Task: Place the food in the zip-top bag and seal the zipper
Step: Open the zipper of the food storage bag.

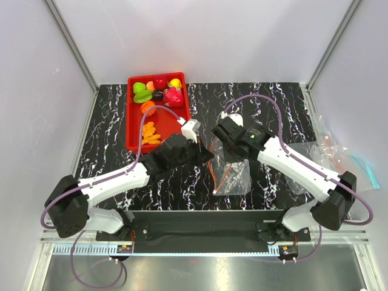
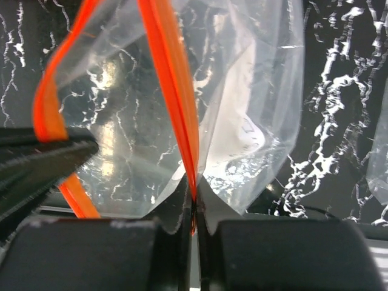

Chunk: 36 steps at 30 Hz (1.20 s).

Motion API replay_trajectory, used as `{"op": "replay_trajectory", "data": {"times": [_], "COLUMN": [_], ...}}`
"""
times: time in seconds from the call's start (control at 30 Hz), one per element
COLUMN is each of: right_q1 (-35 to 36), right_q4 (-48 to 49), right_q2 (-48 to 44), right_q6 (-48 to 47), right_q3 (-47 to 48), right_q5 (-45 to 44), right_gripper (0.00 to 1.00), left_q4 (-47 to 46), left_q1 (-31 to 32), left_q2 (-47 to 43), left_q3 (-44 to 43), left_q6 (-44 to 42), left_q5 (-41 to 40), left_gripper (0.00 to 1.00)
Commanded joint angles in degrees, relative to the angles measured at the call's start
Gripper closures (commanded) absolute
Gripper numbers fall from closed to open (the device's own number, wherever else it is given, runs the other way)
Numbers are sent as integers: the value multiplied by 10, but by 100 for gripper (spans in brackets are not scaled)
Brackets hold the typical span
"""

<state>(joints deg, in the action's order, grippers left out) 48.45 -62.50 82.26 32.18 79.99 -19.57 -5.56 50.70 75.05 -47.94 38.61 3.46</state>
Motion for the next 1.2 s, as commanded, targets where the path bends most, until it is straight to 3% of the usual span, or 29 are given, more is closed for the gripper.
{"op": "replay_trajectory", "data": {"times": [0.0, 0.13, 0.3, 0.5, 0.73, 1.0, 1.1, 1.17], "right_q1": [5, 5, 4, 6, 5, 5, 5, 5], "right_q4": [-20, -134, -197, -166, -34, -63, -60, -52], "right_q2": [-37, -21, -9, 18, 41, 50, 39, 23], "right_q6": [10, 41, 52, 25, -5, 22, 22, 18], "right_q3": [0, 46, 112, 132, 33, 10, 15, 15], "right_q5": [-41, -131, -163, -132, -60, -102, -95, -86], "right_gripper": [94, 100, 100, 99, 100, 100, 96, 86], "left_q4": [-13, -18, -72, -111, -76, -41, -38, -25], "left_q1": [-9, -16, -1, 15, -6, -30, -38, -39], "left_q2": [-5, 10, 72, 105, 82, 75, 77, 80], "left_q3": [-16, -22, -51, -46, 25, 76, 70, 62], "left_q6": [-13, -11, 31, 60, 19, -13, -19, -26], "left_q5": [-21, -3, 70, 102, 61, 13, 9, 1], "left_gripper": [100, 100, 100, 100, 100, 100, 100, 100]}}
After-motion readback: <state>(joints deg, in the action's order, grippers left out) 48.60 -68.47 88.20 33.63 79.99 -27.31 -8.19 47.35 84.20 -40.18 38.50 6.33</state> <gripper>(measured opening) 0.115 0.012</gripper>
